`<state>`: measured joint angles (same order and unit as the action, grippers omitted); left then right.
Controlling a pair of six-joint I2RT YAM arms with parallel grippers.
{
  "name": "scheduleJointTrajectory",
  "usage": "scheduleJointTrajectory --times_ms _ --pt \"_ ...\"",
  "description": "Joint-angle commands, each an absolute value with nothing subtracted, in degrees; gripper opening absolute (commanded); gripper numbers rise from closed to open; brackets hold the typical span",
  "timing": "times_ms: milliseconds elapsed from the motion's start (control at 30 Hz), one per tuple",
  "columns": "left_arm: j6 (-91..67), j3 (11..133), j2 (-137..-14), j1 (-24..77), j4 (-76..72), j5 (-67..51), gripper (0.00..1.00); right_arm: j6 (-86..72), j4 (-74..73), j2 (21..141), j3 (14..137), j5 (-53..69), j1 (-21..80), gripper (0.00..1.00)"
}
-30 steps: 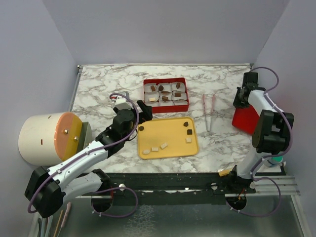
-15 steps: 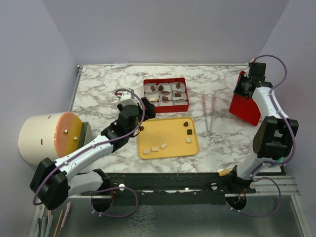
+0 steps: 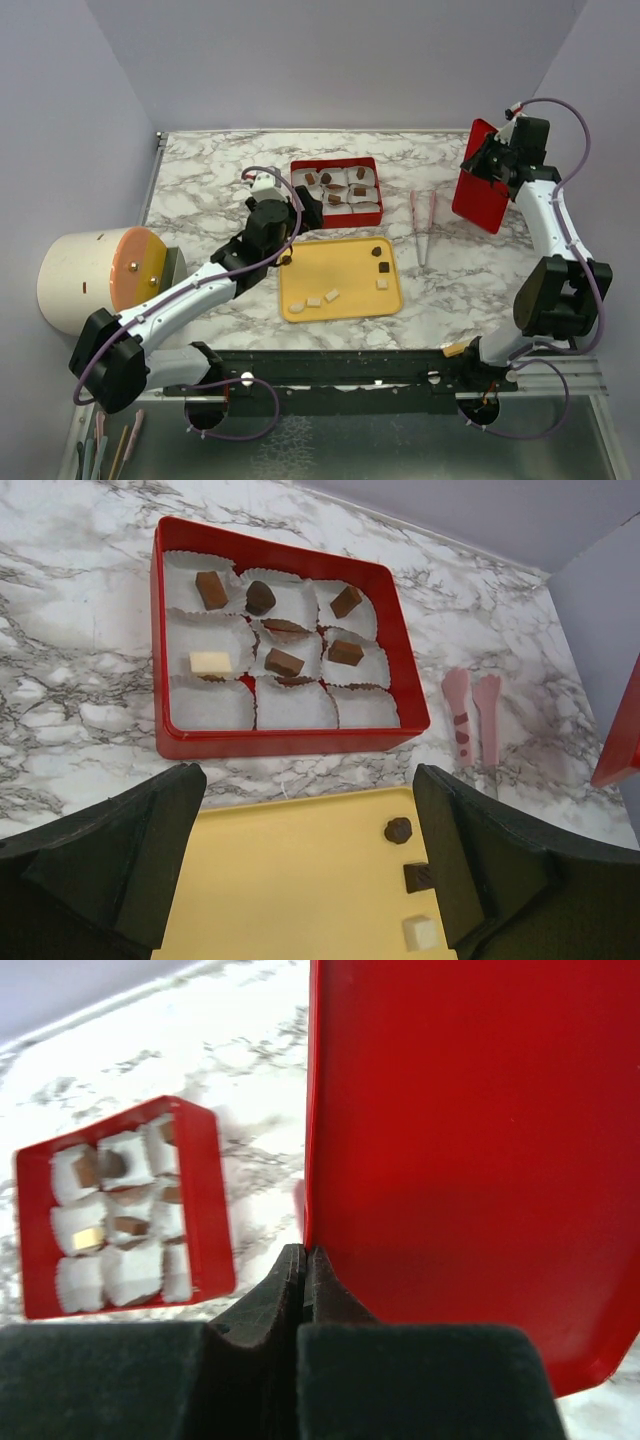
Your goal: Pack the chocolate
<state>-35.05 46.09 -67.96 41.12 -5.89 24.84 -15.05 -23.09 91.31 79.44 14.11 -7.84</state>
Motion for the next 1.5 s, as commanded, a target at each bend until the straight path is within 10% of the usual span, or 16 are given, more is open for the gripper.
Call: scheduleJointTrajectory --times_ms 0,867,1467 --pt "-34.07 49.03 -68.93 41.47 -6.33 21.21 0.96 -17.28 -16.95 86.27 78.26 22.46 -7.16 0.01" --pt "-49.34 52.29 -78.11 29.40 -19.97 -8.06 0.98 -52.49 25.28 70.53 59.84 54.88 -5.94 0.00" --pt "-74.99 55.51 -102.81 22.32 -67.84 -29.28 0.97 -111.48 100.62 79.08 42.10 50.83 -4.49 0.00"
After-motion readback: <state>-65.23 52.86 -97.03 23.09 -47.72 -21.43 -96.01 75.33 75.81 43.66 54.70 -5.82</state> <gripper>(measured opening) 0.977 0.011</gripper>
